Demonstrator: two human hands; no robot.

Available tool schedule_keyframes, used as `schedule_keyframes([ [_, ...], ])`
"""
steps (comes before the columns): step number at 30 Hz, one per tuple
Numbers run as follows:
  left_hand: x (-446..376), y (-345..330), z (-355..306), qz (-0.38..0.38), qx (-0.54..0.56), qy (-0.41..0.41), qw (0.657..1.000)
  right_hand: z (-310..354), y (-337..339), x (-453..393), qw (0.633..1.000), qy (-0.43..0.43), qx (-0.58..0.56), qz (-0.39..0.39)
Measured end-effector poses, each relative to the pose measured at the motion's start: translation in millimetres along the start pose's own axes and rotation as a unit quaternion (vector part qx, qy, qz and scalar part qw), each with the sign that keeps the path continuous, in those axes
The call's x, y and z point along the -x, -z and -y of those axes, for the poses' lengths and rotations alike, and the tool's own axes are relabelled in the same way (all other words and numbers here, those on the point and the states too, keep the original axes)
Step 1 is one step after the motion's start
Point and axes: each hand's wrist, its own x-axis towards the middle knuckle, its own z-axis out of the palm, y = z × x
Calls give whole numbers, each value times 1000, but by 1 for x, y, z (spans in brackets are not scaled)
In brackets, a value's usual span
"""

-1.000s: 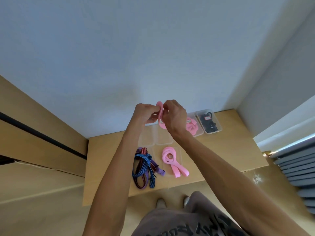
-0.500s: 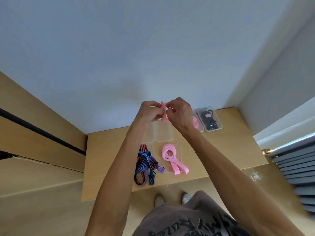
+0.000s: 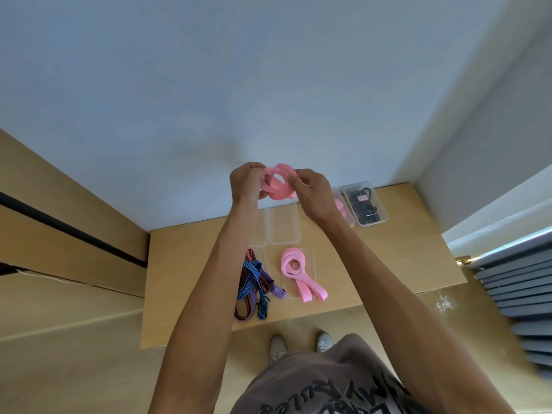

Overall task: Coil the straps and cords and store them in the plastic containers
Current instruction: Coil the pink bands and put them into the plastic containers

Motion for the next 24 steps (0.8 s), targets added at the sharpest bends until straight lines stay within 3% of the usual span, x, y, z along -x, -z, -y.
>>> schedule_keyframes([
  [3, -1, 10, -7, 43, 94, 23, 994, -16, 2, 2, 999, -31, -27, -23],
  [7, -4, 14, -20, 84, 179, 1, 980, -42, 5, 7, 983, -166, -15, -79],
  [12, -5, 22, -23, 94, 115, -36, 988, -64, 5, 14, 948, -274, -136, -85],
  [19, -8, 12, 3, 28, 15, -63, 998, -49, 10, 5, 960, -223, -83, -151],
  [24, -31, 25, 34, -145, -88, -68, 983, -40, 32, 2, 932, -200, -232, -196],
])
